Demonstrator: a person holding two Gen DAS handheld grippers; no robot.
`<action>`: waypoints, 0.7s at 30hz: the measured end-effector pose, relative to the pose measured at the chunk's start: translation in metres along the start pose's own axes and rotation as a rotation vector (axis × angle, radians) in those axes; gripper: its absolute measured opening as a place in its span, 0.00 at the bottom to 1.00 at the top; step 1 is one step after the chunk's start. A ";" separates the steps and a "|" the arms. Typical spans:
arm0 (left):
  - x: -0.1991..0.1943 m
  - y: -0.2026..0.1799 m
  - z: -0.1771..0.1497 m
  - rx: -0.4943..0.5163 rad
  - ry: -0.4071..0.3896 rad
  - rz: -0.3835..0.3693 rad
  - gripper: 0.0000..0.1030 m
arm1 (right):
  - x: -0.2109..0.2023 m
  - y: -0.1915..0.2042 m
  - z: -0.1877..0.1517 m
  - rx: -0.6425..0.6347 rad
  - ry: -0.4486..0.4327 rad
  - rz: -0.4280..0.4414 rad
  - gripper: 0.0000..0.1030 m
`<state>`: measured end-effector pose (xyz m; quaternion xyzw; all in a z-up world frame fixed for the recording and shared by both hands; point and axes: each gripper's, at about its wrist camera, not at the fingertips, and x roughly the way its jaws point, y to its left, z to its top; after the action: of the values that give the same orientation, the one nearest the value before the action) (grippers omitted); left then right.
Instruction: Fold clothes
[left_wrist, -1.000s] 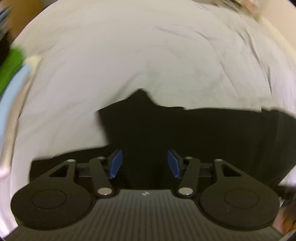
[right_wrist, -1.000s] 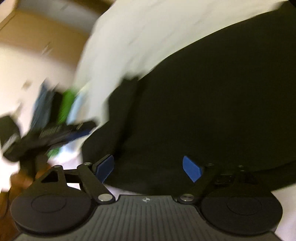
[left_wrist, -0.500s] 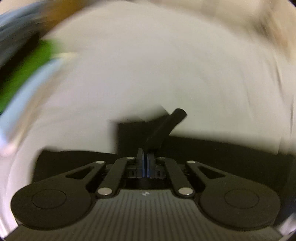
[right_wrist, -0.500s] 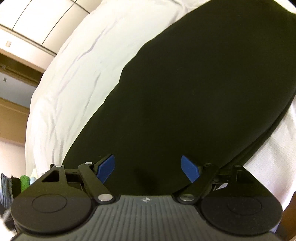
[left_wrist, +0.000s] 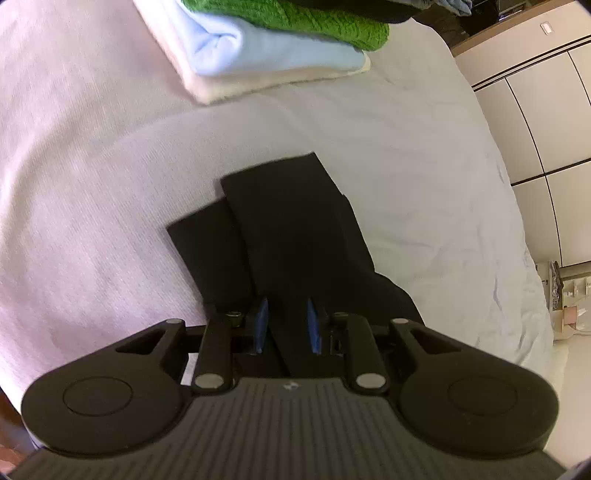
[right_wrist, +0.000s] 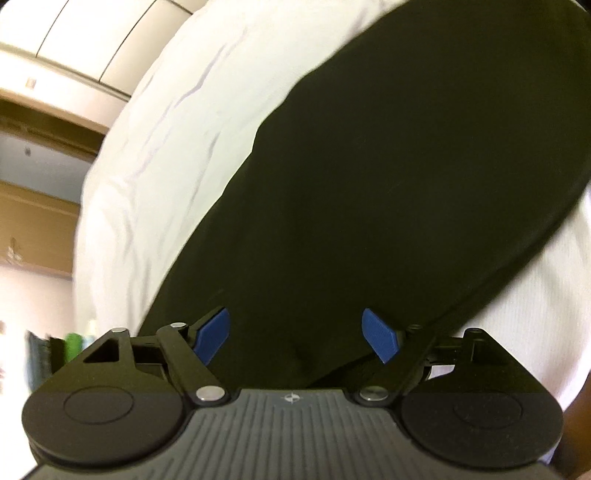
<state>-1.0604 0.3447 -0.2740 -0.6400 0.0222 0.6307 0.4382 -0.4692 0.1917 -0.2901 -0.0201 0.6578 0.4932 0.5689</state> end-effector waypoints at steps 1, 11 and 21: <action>0.001 0.000 0.001 -0.002 -0.002 0.003 0.18 | -0.001 -0.005 0.000 0.034 0.010 0.018 0.72; 0.007 0.001 0.008 0.072 -0.001 0.039 0.24 | 0.022 -0.039 -0.022 0.360 0.074 0.163 0.58; 0.018 0.003 0.007 0.145 -0.005 0.020 0.06 | 0.044 -0.035 -0.024 0.400 0.042 0.164 0.38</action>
<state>-1.0644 0.3567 -0.2897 -0.6050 0.0733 0.6334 0.4769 -0.4813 0.1812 -0.3489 0.1367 0.7536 0.3970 0.5057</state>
